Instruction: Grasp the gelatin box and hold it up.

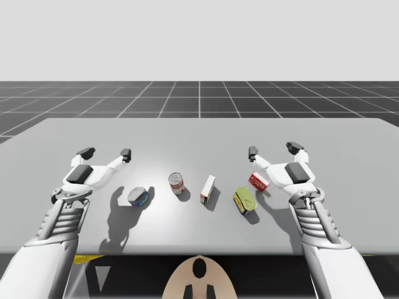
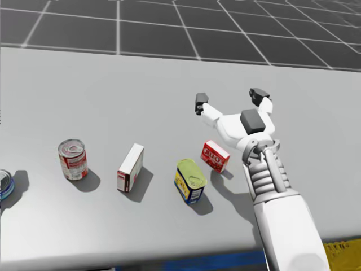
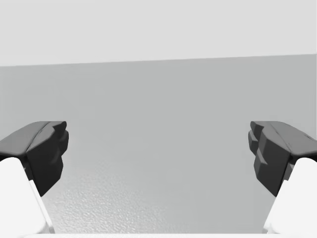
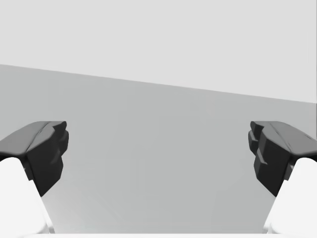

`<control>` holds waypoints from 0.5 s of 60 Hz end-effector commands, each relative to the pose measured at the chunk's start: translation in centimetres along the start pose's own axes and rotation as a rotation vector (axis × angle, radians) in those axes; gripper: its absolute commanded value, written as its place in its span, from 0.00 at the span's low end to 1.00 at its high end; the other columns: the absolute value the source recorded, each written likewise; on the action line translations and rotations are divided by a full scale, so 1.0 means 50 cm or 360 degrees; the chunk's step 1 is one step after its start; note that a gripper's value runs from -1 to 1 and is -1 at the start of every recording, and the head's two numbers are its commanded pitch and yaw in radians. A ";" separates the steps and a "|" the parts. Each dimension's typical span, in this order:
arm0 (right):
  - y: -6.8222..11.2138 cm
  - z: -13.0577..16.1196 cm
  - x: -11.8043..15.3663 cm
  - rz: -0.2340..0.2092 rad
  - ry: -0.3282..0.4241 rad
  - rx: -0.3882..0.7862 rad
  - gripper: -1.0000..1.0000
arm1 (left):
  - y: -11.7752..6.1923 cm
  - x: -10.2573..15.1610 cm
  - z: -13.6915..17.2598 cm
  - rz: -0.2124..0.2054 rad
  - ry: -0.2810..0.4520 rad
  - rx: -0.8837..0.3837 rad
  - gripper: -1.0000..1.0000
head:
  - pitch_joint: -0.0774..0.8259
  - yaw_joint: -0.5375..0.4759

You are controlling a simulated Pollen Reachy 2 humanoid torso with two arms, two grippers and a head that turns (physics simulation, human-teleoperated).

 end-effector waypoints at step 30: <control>-0.020 0.037 0.020 -0.0104 0.0045 0.0279 0.00 | -0.004 -0.001 0.001 -0.0002 -0.0001 0.0011 0.00 | 0.80 0.18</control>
